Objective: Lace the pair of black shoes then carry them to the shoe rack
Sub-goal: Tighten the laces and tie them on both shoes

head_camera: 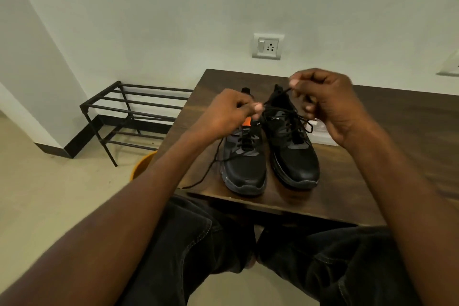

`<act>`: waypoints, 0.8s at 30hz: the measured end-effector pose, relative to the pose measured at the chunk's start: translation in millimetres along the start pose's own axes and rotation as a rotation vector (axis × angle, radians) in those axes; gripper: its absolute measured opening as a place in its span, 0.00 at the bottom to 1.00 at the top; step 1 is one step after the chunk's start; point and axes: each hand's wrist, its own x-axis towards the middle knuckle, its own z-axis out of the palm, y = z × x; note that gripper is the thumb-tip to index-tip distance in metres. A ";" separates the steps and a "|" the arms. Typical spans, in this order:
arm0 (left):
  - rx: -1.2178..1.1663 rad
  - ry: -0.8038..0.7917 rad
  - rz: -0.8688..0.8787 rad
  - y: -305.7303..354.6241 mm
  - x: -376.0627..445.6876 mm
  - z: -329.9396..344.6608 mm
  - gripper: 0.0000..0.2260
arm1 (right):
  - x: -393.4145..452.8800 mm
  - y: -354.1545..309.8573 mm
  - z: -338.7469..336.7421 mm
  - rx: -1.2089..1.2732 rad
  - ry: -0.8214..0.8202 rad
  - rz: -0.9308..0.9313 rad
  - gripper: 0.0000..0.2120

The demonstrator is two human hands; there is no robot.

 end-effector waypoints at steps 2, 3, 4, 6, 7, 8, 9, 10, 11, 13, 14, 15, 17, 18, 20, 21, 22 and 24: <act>0.402 -0.035 -0.114 -12.0 0.3 -8.6 0.12 | 1.8 1.8 -11.9 0.097 0.085 -0.007 0.05; 0.557 -0.057 -0.183 -17.5 -0.7 -11.7 0.10 | 2.7 4.3 -16.0 0.092 0.103 -0.004 0.05; 0.622 -0.075 -0.223 -21.5 -1.3 -12.2 0.06 | 2.6 6.3 -18.3 0.052 0.098 0.003 0.06; 0.518 -0.044 -0.195 -23.3 -2.5 -12.8 0.15 | 1.9 10.5 -16.1 -0.095 0.018 0.023 0.06; 0.352 -0.002 -0.132 -19.1 -2.9 -12.2 0.21 | 0.3 12.2 -12.2 -0.173 -0.043 0.039 0.06; 0.165 0.033 -0.075 -13.9 -3.3 -11.0 0.24 | -1.2 13.0 -6.7 -0.239 -0.104 0.057 0.06; -0.004 0.031 -0.029 -6.0 -3.3 -7.8 0.26 | -3.1 13.4 -1.5 -0.283 -0.158 0.071 0.06; -0.116 0.008 -0.010 0.1 -2.7 -5.6 0.25 | -3.9 13.3 4.6 -0.302 -0.201 0.082 0.06; -0.186 -0.032 -0.008 5.8 -2.7 -2.0 0.24 | -4.8 13.3 8.8 -0.297 -0.223 0.089 0.05; -0.251 -0.124 -0.012 15.1 -5.1 3.2 0.19 | -3.6 12.7 12.5 -0.279 -0.209 0.086 0.05; -0.253 -0.156 -0.010 15.8 -5.7 4.3 0.15 | -2.4 12.5 10.9 -0.283 -0.187 0.084 0.05; -0.221 -0.161 -0.011 15.5 -7.2 3.7 0.11 | -1.0 12.5 7.2 -0.288 -0.164 0.084 0.05; -0.069 -0.131 -0.039 9.4 -9.1 -1.2 0.06 | 1.3 13.0 -4.8 -0.296 -0.105 0.082 0.04; 0.046 -0.124 -0.060 4.7 -10.1 -5.0 0.05 | 2.6 14.2 -11.4 -0.310 -0.067 0.079 0.04; 0.294 -0.191 -0.105 -6.3 -13.0 -13.7 0.04 | 4.2 17.9 -21.5 -0.356 -0.013 0.074 0.03; 0.364 -0.232 -0.119 -7.7 -15.1 -16.0 0.03 | 4.7 20.5 -24.2 -0.383 -0.015 0.077 0.03; 0.358 -0.240 -0.120 -8.0 -15.9 -16.3 0.09 | 5.0 22.9 -24.7 -0.408 -0.042 0.085 0.05; 0.135 -0.193 -0.073 -0.9 -15.6 -12.2 0.22 | 3.9 25.4 -18.7 -0.439 -0.143 0.114 0.08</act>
